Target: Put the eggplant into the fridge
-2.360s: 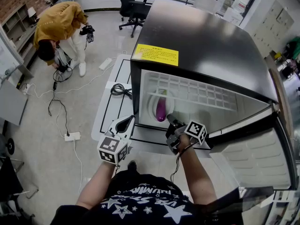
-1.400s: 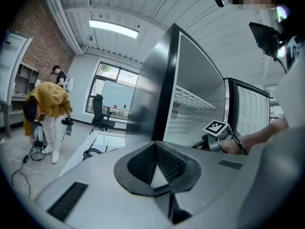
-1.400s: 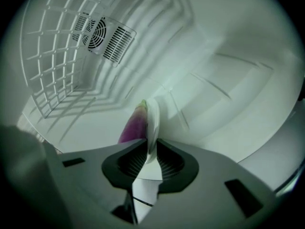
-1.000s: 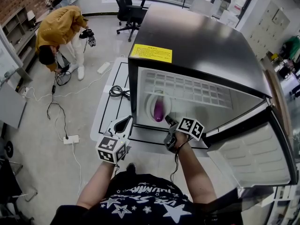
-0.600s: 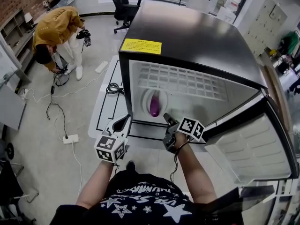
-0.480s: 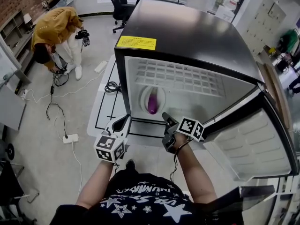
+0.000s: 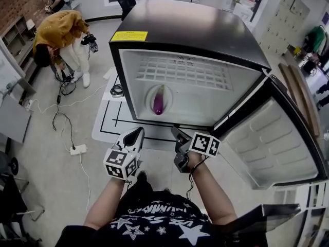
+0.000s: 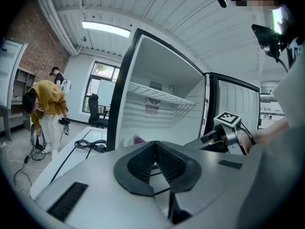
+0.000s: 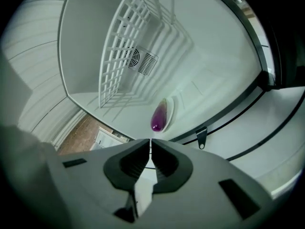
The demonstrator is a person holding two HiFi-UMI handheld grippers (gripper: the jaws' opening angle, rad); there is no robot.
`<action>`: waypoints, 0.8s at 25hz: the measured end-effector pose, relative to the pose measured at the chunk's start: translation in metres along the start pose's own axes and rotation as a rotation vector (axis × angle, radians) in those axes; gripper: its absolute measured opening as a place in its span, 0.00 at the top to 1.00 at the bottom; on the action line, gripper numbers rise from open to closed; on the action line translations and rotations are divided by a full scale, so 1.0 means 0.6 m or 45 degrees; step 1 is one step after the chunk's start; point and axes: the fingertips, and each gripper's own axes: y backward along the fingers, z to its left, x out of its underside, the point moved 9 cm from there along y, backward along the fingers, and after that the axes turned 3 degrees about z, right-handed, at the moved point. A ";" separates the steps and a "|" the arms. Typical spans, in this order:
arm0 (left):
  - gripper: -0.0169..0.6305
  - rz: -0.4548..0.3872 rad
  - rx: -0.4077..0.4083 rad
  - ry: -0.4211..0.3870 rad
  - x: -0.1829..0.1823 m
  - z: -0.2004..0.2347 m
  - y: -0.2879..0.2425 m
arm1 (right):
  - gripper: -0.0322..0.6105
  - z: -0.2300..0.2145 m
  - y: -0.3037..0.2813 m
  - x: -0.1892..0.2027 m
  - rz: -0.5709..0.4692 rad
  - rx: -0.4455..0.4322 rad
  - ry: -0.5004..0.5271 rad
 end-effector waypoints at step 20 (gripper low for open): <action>0.96 0.055 -0.146 0.026 0.056 -0.164 0.058 | 0.94 -0.021 0.118 0.075 0.199 -0.095 0.173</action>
